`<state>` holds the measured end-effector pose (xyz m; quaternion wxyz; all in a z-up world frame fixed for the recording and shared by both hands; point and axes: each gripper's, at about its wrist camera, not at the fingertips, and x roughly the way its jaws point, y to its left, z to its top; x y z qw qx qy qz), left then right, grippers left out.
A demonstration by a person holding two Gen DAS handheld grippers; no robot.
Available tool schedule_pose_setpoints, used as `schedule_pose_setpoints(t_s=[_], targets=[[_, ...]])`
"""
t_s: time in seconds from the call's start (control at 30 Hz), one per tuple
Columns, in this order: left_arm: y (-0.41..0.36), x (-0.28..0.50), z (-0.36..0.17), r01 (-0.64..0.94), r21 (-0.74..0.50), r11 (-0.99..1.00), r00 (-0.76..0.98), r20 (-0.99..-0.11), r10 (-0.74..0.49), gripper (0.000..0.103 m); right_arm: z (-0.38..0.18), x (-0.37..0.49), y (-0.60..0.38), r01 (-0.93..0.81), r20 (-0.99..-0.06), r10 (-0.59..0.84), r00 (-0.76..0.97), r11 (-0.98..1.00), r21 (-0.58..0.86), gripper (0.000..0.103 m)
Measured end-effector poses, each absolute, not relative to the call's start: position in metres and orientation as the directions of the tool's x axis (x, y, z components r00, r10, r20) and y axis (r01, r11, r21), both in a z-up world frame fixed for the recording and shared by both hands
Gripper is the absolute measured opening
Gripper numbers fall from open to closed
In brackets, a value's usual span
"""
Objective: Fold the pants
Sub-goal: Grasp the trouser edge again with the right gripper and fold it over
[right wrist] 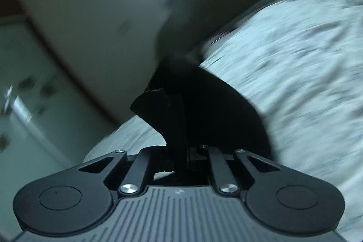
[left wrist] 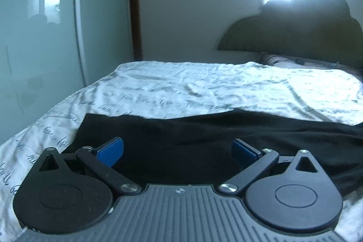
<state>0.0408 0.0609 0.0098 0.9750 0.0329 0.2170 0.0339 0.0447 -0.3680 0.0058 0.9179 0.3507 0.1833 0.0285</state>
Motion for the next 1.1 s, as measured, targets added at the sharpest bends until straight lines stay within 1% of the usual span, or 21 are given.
schedule_pose_setpoints(t_s=[0.17,0.3,0.33,0.4,0.43,0.47,0.5,0.53,0.6,0.63,0.67,0.7,0.73,0.77,0.83,0.87,0.93,0.97,1.03,1.07,1.1], targets=[[0.070,0.043,-0.001,-0.070,0.070,0.995,0.878,-0.470,0.095,0.103,-0.004,0.088,-0.274,-0.072,-0.374,0.372,0.850,0.784,0.616,0.009],[0.074,0.044,-0.004,-0.076,0.067,0.995,0.869,-0.484,0.099,0.103,-0.015,0.101,-0.200,-0.187,-0.432,0.451,0.781,0.829,0.528,0.009],[0.074,0.045,-0.005,-0.075,0.067,0.995,0.866,-0.490,0.098,0.103,-0.018,0.103,-0.183,-0.197,-0.464,0.444,0.766,0.850,0.489,0.010],[0.075,0.046,-0.006,-0.077,0.069,0.995,0.858,-0.504,0.101,0.103,-0.024,0.103,-0.153,-0.239,-0.531,0.398,0.748,0.908,0.345,0.018],[0.077,0.046,-0.005,-0.083,0.070,0.994,0.851,-0.514,0.107,0.103,-0.027,0.103,-0.139,-0.253,-0.578,0.350,0.738,0.936,0.243,0.019],[0.079,0.047,-0.003,-0.088,0.067,0.994,0.846,-0.522,0.110,0.103,-0.026,0.100,-0.132,-0.268,-0.594,0.327,0.735,0.945,0.188,0.020],[0.082,0.047,0.000,-0.094,0.058,0.994,0.843,-0.526,0.111,0.103,-0.021,0.092,-0.130,-0.289,-0.595,0.327,0.734,0.944,0.161,0.022],[0.084,0.048,0.003,-0.098,0.044,0.994,0.843,-0.527,0.107,0.103,-0.010,0.083,-0.135,-0.329,-0.564,0.380,0.733,0.924,0.194,0.022],[0.086,0.052,0.012,-0.090,-0.008,0.996,0.843,-0.534,0.072,0.103,0.011,0.069,-0.158,-0.388,-0.453,0.492,0.744,0.869,0.306,0.023],[0.085,0.055,0.017,-0.076,-0.033,0.997,0.840,-0.540,0.046,0.103,0.019,0.067,-0.171,-0.373,-0.428,0.487,0.762,0.869,0.325,0.024],[0.081,0.059,0.021,-0.055,-0.054,0.997,0.835,-0.551,0.016,0.103,0.024,0.068,-0.185,-0.323,-0.425,0.438,0.792,0.892,0.317,0.025],[0.076,0.062,0.024,-0.037,-0.070,0.997,0.829,-0.559,-0.008,0.103,0.026,0.072,-0.196,-0.270,-0.444,0.377,0.813,0.920,0.285,0.028],[0.071,0.065,0.026,-0.023,-0.082,0.996,0.826,-0.563,-0.027,0.103,0.023,0.081,-0.204,-0.214,-0.481,0.315,0.818,0.943,0.253,0.029],[0.062,0.069,0.027,-0.005,-0.087,0.996,0.824,-0.565,-0.045,0.103,0.015,0.091,-0.215,-0.156,-0.539,0.266,0.799,0.958,0.241,0.030],[0.043,0.077,0.026,0.038,-0.073,0.997,0.815,-0.575,-0.073,0.103,-0.008,0.104,-0.226,-0.089,-0.651,0.236,0.722,0.964,0.252,0.031],[0.030,0.082,0.024,0.077,-0.052,0.996,0.805,-0.587,-0.092,0.103,-0.020,0.104,-0.225,-0.103,-0.683,0.247,0.687,0.964,0.244,0.032],[0.007,0.090,0.019,0.132,-0.006,0.991,0.789,-0.605,-0.109,0.103,-0.024,0.091,-0.218,-0.144,-0.652,0.232,0.722,0.972,0.186,0.033],[-0.005,0.093,0.015,0.156,0.025,0.987,0.785,-0.609,-0.108,0.103,-0.022,0.086,-0.219,-0.130,-0.639,0.222,0.737,0.974,0.188,0.035],[-0.026,0.098,0.005,0.195,0.089,0.977,0.784,-0.613,-0.101,0.103,-0.016,0.078,-0.226,-0.096,-0.601,0.218,0.769,0.969,0.229,0.046],[-0.035,0.099,-0.003,0.216,0.125,0.968,0.774,-0.627,-0.091,0.103,-0.016,0.080,-0.232,-0.070,-0.594,0.201,0.779,0.969,0.236,0.060],[-0.041,0.102,-0.012,0.235,0.163,0.958,0.756,-0.650,-0.075,0.103,-0.018,0.087,-0.237,-0.047,-0.607,0.177,0.775,0.973,0.224,0.071]])
